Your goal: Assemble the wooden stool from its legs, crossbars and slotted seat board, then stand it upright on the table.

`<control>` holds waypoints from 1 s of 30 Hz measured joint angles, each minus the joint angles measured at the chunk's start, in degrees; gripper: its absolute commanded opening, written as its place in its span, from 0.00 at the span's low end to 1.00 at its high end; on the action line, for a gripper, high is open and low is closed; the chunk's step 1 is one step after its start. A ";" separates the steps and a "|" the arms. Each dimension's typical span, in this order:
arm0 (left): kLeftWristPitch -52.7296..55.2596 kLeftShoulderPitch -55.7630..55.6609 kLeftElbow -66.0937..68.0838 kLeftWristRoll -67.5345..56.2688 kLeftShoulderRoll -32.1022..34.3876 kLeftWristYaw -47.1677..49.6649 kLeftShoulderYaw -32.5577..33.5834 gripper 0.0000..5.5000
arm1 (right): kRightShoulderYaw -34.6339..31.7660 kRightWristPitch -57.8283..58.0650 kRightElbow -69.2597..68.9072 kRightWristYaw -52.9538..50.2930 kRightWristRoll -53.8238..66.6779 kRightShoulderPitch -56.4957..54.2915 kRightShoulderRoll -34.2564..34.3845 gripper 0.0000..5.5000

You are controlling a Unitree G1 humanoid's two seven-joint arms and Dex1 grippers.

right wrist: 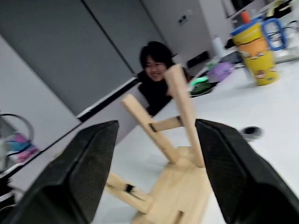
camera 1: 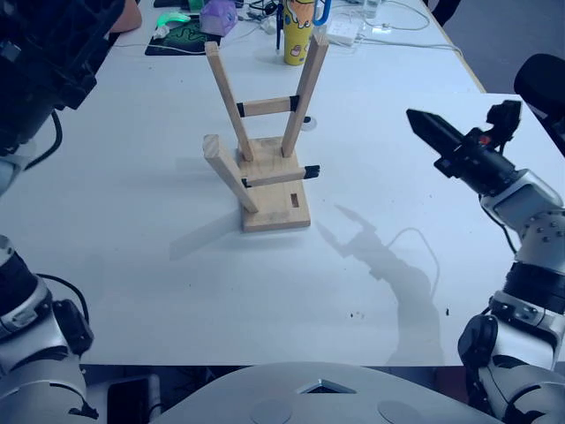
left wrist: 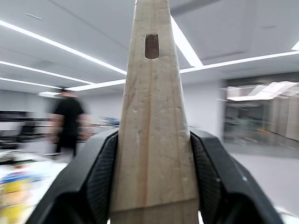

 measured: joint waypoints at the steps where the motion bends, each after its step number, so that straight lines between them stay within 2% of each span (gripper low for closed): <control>1: 1.22 -1.08 -1.85 -2.98 -0.11 1.32 -2.66 0.38 | -0.49 2.47 -1.31 0.58 3.94 -0.93 -1.14 0.56; 5: 2.11 0.97 -6.12 -5.75 -3.20 5.43 -10.07 0.38 | -0.35 6.28 -4.42 0.85 10.93 -2.57 -3.89 0.56; 10: 1.18 12.26 -7.44 -0.68 -9.46 5.82 -16.92 0.38 | 3.99 10.72 -9.08 4.32 15.44 -0.50 -7.26 0.56; 15: 0.67 19.47 -6.29 6.82 -11.14 -1.03 -21.66 0.38 | 5.39 13.04 -9.31 7.85 18.84 1.06 -10.27 0.56; 20: -0.48 23.13 -3.16 17.52 -10.76 -10.39 -26.87 0.38 | 7.55 12.71 -7.47 7.88 19.51 0.50 -10.41 0.56; 24: -1.30 23.96 -1.97 22.16 -10.59 -13.94 -28.35 0.38 | 9.97 12.05 -7.07 9.38 17.62 0.58 -10.77 0.56; 30: -0.18 24.18 -1.81 22.80 -11.26 -16.25 -28.85 0.38 | 11.92 9.43 -5.88 12.27 13.51 0.57 -11.72 0.56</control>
